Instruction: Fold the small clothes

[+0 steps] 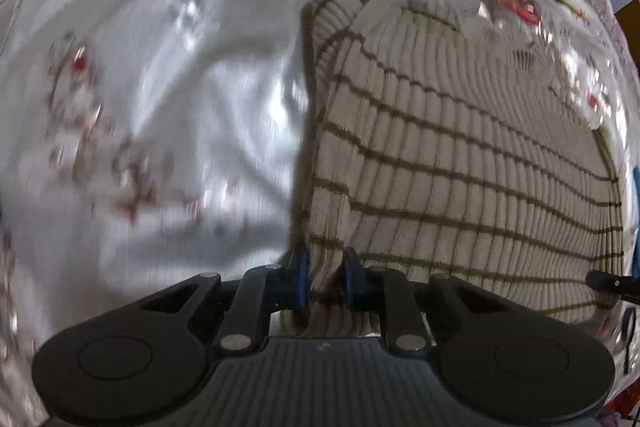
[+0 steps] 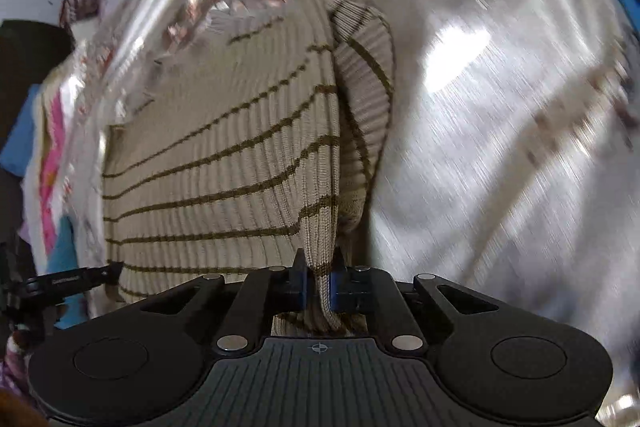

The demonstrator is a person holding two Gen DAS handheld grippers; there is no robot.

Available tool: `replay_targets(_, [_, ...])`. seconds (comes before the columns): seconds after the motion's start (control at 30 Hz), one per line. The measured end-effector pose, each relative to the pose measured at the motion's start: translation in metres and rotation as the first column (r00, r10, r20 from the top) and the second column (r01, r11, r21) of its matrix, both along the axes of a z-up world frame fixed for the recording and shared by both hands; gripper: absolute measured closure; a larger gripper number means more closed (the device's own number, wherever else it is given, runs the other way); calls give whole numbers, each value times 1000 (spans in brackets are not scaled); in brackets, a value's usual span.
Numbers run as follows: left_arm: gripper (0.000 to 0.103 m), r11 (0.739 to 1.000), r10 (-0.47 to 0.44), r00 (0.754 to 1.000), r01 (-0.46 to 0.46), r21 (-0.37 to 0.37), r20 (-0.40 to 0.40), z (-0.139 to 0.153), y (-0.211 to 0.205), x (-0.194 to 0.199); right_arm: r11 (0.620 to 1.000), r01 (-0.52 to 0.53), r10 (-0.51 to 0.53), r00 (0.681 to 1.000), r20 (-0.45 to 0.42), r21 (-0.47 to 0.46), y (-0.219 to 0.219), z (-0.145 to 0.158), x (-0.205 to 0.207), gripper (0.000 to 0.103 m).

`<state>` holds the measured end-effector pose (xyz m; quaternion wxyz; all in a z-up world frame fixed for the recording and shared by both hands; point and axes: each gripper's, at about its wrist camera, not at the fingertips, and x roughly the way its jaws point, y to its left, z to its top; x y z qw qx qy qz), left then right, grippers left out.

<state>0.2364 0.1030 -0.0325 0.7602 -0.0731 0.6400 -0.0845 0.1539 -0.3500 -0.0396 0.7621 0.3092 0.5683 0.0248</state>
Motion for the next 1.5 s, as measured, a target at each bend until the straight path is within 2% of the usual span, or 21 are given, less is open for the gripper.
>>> replay_targets(0.1, [76,999,-3,1000,2,38,7,4,-8,-10,1000,-17,17,1000,-14,-19,3,-4,-10,91])
replay_targets(0.2, [74,996,-15,1000,13,85,27,13,-13,-14,999,-19,19,1000,0,-50,7,5,-11,87])
replay_targets(0.33, [74,994,11,997,-19,108,75,32,-8,-24,989,-11,22,997,74,-147,11,25,-6,79])
replay_targets(0.4, [75,993,22,993,-36,114,117,40,-5,-27,990,19,-2,993,116,-143,7,30,-3,61])
replay_targets(0.47, [75,991,6,987,-28,131,162,46,-8,-29,991,37,-19,991,136,-132,5,25,5,50])
replay_targets(0.63, [75,987,-99,968,66,146,232,30,-47,-8,993,70,-55,987,148,-93,5,-3,24,50])
replay_targets(0.73, [74,977,-141,966,101,187,216,8,-59,0,993,58,-40,986,165,-104,8,-9,26,50])
replay_targets(0.8, [74,973,-164,961,120,196,222,2,-59,0,993,54,-35,985,170,-109,9,-8,25,57])
replay_targets(0.87, [73,967,-191,955,142,211,229,3,-61,-2,993,60,-42,985,167,-102,6,-9,23,65])
replay_targets(0.97, [74,968,-186,956,138,211,227,8,-62,-2,994,98,-88,984,153,-55,-1,-10,19,67])
replay_targets(1.13, [74,971,-181,942,126,203,282,19,-66,-4,992,118,-110,981,161,-42,0,-12,17,61])
replay_targets(1.3, [74,956,-210,935,136,259,287,10,-78,-7,989,148,-145,976,163,-6,0,-15,19,56])
replay_targets(1.4, [75,966,-188,928,116,231,321,23,-79,-11,991,132,-126,977,172,-22,3,-11,17,65])
replay_targets(1.5, [75,969,-185,902,102,223,390,38,-88,-15,990,138,-135,977,163,-12,1,-12,15,70])
